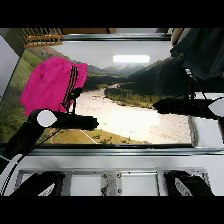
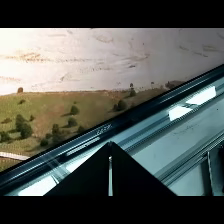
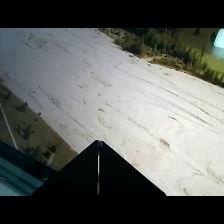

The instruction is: Fold the clothes and pants, and hang the long-sleeved shirts on hangers.

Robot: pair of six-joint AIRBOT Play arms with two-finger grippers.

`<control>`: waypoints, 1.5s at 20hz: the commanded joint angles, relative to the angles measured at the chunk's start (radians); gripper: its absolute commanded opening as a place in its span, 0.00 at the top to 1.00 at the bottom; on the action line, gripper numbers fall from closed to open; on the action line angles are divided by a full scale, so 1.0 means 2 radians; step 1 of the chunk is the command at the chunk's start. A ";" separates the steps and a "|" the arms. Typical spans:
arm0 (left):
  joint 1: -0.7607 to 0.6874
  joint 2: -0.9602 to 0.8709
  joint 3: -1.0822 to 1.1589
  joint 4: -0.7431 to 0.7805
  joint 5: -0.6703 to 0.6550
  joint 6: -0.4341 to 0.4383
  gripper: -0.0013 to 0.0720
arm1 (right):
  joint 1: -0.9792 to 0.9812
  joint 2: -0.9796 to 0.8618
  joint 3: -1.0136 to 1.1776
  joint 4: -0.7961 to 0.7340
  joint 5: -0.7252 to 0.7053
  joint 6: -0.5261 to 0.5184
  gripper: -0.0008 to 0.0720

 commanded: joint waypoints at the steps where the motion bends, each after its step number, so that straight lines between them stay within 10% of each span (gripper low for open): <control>1: 0.000 0.000 0.000 0.000 0.000 0.000 0.97 | 0.000 0.000 0.000 0.000 0.000 0.000 0.97; 15: 0.026 0.000 0.000 0.012 0.075 0.003 0.94 | 0.000 0.000 0.000 0.000 0.000 0.000 0.97; 17: 0.055 -0.002 0.014 0.069 0.108 0.027 0.04 | 0.000 0.000 0.000 0.000 0.000 0.000 0.97; 24: 0.352 -0.160 0.200 0.211 0.119 0.045 0.05 | 0.000 -0.001 0.000 0.000 0.000 0.000 0.97; 30: 0.423 -0.335 0.285 0.212 0.119 0.080 0.05 | 0.000 -0.001 0.000 0.000 0.000 0.000 0.97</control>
